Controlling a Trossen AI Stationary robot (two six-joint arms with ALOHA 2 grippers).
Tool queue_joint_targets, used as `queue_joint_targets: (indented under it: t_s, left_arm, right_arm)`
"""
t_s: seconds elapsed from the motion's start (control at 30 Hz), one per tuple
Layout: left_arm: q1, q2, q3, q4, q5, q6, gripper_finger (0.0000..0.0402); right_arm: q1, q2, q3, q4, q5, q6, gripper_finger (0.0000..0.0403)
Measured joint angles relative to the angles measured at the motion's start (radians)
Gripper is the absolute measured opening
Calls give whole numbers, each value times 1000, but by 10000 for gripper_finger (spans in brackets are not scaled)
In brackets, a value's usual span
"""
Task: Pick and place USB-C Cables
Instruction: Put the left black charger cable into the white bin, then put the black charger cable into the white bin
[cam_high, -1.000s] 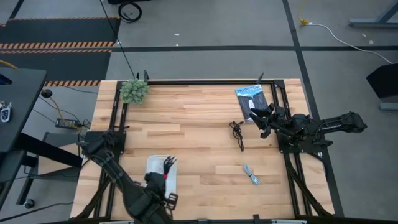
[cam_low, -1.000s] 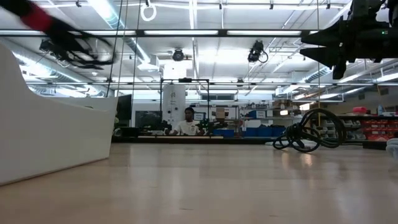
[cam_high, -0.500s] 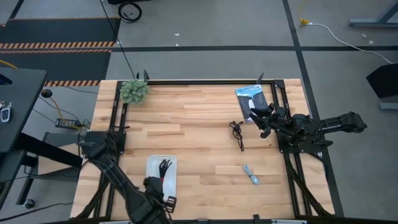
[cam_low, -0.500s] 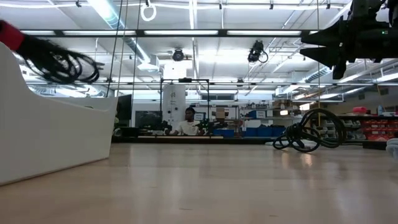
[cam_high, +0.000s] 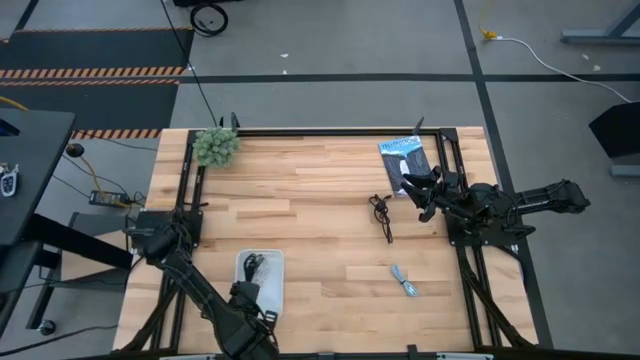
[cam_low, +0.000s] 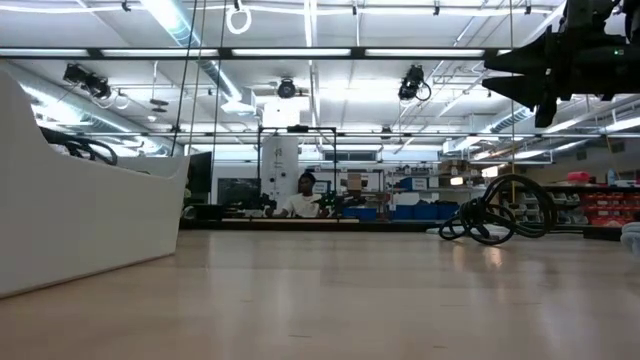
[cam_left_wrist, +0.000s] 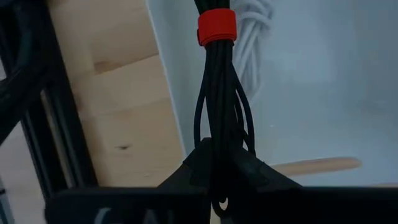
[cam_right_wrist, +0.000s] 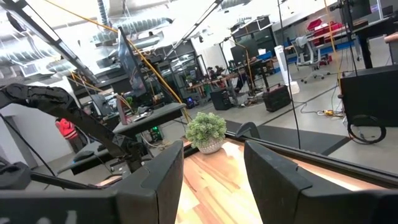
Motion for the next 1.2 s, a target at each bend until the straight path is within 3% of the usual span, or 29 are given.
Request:
queue_joint_targets:
  t_s: [0.3, 0.53, 0.73, 1.03, 1.2]
  left_arm:
    - [4, -19, 0, 2, -27, -38, 37]
    - [12, -19, 0, 2, -20, -44, 88]
    - [45, -30, 42, 1, -10, 81, 126]
    - [94, -38, 83, 1, -31, 181, 132]
    - [105, -38, 83, 1, -149, 206, 132]
  right_arm:
    - [0, 0, 0, 0, 0, 0, 176]
    - [0, 0, 0, 0, 0, 0, 176]
    - [0, 0, 0, 0, 0, 0, 176]
    - [0, 0, 0, 0, 0, 0, 176]
    - [0, 0, 0, 0, 0, 0, 176]
